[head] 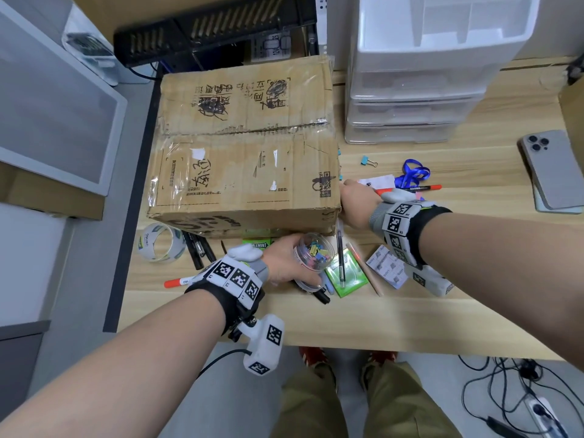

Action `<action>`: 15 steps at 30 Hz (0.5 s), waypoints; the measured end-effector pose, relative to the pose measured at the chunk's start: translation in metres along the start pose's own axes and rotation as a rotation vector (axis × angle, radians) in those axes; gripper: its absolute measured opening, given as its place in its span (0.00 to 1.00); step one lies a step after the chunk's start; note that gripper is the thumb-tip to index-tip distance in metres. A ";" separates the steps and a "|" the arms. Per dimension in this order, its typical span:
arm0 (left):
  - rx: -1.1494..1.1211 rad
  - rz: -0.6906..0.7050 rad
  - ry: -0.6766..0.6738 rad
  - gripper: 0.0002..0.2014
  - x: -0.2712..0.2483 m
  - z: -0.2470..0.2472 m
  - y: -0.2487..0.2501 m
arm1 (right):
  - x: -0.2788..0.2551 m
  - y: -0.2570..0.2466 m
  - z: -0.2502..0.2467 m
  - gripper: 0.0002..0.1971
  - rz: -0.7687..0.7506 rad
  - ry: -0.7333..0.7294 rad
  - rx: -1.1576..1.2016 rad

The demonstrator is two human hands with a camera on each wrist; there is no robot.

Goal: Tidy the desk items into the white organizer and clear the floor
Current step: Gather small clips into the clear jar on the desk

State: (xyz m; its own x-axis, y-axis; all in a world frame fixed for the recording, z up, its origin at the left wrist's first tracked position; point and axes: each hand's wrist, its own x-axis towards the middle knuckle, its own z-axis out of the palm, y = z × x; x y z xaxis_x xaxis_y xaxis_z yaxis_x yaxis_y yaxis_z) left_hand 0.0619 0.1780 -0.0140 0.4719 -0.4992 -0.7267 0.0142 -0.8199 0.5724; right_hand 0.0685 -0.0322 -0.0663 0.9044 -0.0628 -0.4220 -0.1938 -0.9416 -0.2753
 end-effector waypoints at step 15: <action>-0.049 0.007 0.032 0.35 0.000 0.007 -0.002 | -0.018 0.002 -0.013 0.05 0.069 -0.013 0.216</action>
State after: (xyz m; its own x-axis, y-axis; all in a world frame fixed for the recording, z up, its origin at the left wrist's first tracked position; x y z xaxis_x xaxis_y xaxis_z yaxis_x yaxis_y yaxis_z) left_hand 0.0555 0.1783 -0.0178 0.4997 -0.4949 -0.7109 0.0534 -0.8016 0.5955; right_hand 0.0571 -0.0376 -0.0483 0.8815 -0.1190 -0.4569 -0.3333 -0.8423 -0.4236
